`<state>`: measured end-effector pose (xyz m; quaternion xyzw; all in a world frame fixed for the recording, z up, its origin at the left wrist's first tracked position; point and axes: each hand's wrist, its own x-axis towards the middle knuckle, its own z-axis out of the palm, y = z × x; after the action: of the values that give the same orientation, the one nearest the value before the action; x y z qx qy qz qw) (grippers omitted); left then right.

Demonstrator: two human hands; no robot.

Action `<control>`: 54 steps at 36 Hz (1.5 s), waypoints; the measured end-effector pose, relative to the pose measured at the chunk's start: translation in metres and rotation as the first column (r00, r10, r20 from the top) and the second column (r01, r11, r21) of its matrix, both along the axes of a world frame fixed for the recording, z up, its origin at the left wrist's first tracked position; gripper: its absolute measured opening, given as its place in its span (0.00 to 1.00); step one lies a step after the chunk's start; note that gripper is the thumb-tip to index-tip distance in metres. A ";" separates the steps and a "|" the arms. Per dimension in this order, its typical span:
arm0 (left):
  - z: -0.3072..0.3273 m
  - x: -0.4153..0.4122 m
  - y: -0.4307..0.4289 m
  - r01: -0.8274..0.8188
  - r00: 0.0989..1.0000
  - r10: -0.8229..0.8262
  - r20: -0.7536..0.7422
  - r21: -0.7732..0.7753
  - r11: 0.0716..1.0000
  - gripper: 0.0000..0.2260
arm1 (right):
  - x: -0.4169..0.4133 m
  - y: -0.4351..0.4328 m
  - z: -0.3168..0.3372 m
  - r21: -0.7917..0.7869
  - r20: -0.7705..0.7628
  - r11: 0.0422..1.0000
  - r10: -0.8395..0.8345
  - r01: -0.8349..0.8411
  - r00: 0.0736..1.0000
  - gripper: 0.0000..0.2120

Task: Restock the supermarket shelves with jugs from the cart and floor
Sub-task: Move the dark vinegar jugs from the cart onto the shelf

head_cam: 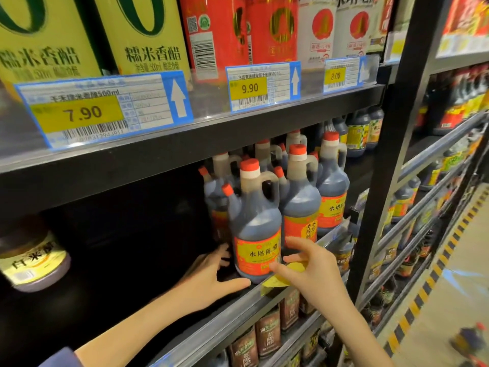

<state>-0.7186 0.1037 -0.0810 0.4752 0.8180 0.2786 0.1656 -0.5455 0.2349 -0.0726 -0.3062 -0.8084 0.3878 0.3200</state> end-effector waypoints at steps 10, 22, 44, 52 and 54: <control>-0.023 -0.007 0.013 -0.022 0.999 0.020 0.037 0.057 0.998 0.27 | -0.012 0.008 0.011 0.220 0.265 0.975 -0.036 -0.024 0.964 0.26; -0.023 0.000 0.016 -0.060 0.997 0.053 0.055 0.143 0.988 0.25 | -0.017 0.030 0.021 0.345 0.456 0.904 0.074 -0.253 0.887 0.25; 0.007 -0.003 0.027 -0.125 0.972 0.123 -0.202 0.003 0.992 0.41 | -0.023 0.024 0.007 0.350 0.222 0.919 0.103 -0.178 0.970 0.27; 0.009 -0.001 0.026 -0.134 0.980 0.132 -0.151 0.000 0.991 0.36 | -0.023 0.022 0.014 0.466 0.343 0.860 0.038 -0.206 0.938 0.25; 0.012 0.003 0.026 -0.172 0.972 0.175 -0.158 0.032 0.985 0.31 | -0.022 0.023 0.023 0.493 0.414 0.834 0.026 -0.248 0.910 0.24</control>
<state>-0.7153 0.1301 -0.0690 0.4243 0.8645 0.2602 0.0698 -0.5679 0.2582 -0.0497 -0.2158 -0.9514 0.1004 0.1957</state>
